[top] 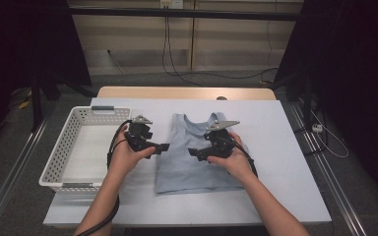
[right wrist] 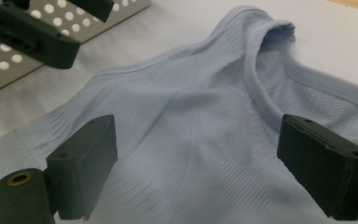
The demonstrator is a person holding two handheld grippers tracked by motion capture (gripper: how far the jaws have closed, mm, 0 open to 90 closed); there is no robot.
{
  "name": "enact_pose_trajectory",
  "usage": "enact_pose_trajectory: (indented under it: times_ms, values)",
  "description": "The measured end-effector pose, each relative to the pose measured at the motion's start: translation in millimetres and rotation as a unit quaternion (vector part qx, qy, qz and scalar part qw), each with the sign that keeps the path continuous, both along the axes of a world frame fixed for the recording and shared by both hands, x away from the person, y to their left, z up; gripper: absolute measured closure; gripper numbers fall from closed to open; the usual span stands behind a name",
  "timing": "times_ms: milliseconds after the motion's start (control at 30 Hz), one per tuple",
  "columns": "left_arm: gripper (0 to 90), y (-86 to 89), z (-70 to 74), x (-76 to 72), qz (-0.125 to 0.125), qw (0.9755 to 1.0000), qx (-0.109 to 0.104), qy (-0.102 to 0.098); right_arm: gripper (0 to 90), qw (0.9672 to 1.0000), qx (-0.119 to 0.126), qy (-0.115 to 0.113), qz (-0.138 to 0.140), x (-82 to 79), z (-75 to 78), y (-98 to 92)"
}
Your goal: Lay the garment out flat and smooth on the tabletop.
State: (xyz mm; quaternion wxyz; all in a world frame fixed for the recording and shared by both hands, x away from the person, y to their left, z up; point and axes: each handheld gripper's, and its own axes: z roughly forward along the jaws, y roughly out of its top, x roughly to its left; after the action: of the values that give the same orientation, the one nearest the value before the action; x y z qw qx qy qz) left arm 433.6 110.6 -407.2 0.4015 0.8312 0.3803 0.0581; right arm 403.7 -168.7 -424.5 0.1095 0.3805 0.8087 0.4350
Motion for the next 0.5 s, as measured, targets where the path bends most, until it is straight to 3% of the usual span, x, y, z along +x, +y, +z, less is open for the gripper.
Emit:
enact_pose_trajectory:
  times_ms: [500]
  values:
    - [13.5, -1.6, -3.8, 0.7, 0.001, 1.0, 0.009, 0.003, 11.2, 0.9997, 0.017, 0.003, 0.017, -19.9, -3.7, -5.8]
